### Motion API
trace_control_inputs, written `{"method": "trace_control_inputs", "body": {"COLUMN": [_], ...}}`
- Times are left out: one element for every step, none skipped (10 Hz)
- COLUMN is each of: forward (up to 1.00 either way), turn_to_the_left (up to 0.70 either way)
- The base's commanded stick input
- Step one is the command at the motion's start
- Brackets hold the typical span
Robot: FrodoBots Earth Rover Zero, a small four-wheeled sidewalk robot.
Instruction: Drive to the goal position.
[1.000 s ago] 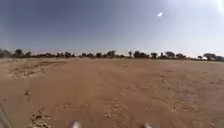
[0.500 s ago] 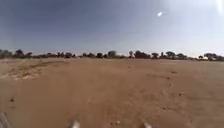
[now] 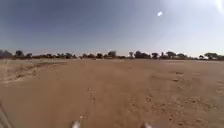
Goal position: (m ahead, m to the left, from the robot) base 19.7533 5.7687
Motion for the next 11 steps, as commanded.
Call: {"method": "trace_control_inputs", "body": {"forward": [0.70,0.70,0.70,0.70,0.70,0.70,0.70,0.70,0.70,0.70,0.70], "turn_to_the_left": [0.00,0.00,0.00,0.00,0.00,0.00,0.00,0.00,0.00,0.00,0.00]}}
